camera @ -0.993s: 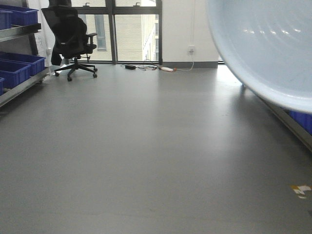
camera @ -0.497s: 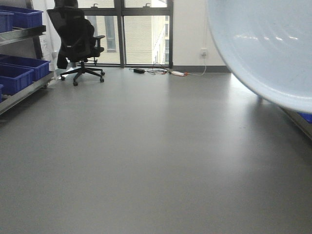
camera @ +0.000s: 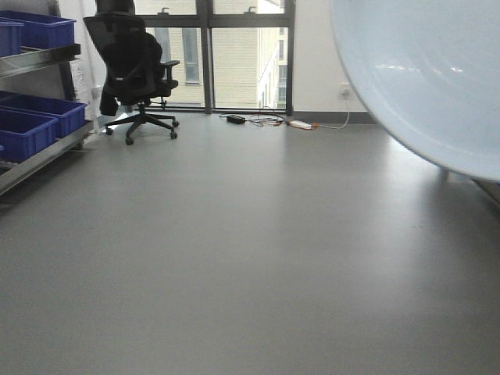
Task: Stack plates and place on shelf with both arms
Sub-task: 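Drive across the floor carrying the plate stack in the right gripper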
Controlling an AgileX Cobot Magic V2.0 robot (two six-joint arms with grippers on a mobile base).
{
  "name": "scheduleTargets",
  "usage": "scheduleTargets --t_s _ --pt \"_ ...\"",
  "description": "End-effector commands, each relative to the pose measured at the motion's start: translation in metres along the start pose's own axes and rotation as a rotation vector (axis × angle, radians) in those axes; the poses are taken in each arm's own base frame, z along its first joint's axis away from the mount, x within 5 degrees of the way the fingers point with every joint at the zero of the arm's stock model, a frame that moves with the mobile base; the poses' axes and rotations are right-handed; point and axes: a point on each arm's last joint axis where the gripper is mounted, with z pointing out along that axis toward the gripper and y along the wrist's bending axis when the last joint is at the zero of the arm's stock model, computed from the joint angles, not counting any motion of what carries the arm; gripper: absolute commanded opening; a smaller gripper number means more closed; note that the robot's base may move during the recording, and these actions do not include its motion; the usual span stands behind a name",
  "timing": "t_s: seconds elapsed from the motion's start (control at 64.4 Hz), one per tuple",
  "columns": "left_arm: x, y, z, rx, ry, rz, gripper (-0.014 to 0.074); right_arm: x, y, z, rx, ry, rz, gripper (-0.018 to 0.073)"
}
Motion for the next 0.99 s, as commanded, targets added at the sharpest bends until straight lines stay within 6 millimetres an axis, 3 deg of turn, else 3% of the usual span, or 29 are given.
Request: scheduleTargets --t_s 0.0,0.978 --pt "-0.0180 0.0018 0.0004 -0.021 -0.094 -0.006 0.0080 -0.0198 0.0021 -0.0023 -0.008 -0.132 -0.002 0.0057" --pt "-0.0180 0.0018 0.0004 -0.021 -0.094 -0.006 0.0080 -0.0198 0.0021 -0.0023 -0.008 -0.132 -0.002 0.0057"
